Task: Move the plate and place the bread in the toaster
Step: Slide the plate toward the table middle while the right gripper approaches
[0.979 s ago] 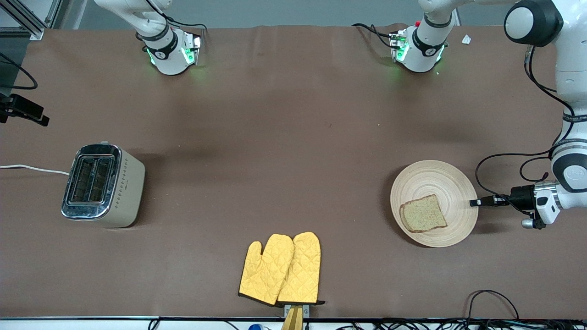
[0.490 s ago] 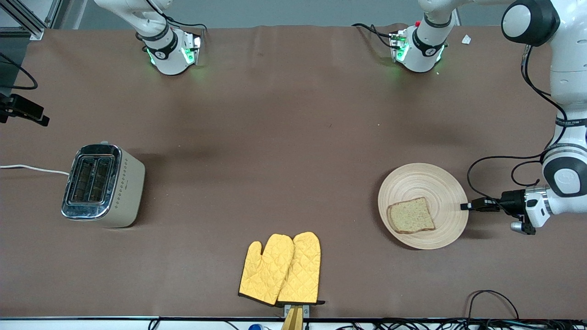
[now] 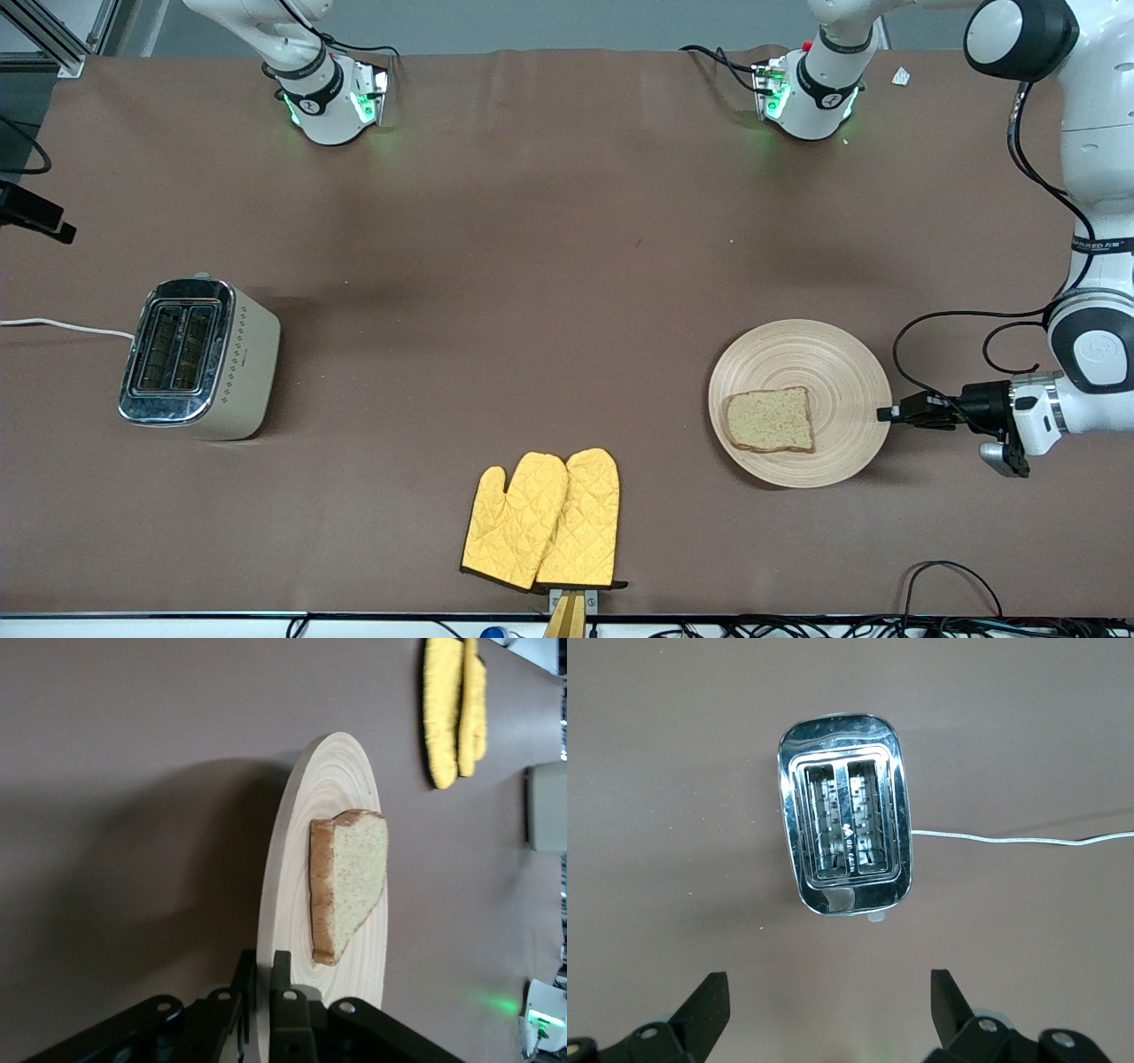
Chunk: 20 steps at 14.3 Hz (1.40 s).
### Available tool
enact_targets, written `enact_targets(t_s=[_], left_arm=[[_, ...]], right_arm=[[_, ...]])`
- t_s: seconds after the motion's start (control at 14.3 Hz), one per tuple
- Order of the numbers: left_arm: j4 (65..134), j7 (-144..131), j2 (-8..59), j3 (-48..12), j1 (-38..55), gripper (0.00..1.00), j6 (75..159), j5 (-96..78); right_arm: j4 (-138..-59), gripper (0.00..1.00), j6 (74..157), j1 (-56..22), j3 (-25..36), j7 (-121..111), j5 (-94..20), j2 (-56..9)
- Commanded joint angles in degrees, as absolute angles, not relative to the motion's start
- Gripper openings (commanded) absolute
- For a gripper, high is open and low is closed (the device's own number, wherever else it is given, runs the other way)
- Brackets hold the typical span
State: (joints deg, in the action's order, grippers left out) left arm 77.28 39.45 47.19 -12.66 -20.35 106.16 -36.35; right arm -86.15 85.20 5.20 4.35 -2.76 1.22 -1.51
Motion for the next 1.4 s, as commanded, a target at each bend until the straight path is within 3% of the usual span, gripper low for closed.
enact_targets(t_s=[0.0,0.42,1.33], left_arm=[[76.8,37.7,45.7,-16.2,-20.6,0.00,104.4,-36.2],[77.3,36.9,46.1,-22.4,-17.5,0.00,105.1,-36.3],[86.4,41.8,48.5,-22.7,2.0,0.00,121.0,-59.4]], right_arm=[[-86.6,1.00,84.9,5.0,3.1,-3.0,0.9,-0.8],[-84.3,1.00,83.1,-1.2,3.1,-2.6,1.4,-0.4],[-85.0,1.00,83.1,-2.5,3.2,-3.0,1.6,-1.2]])
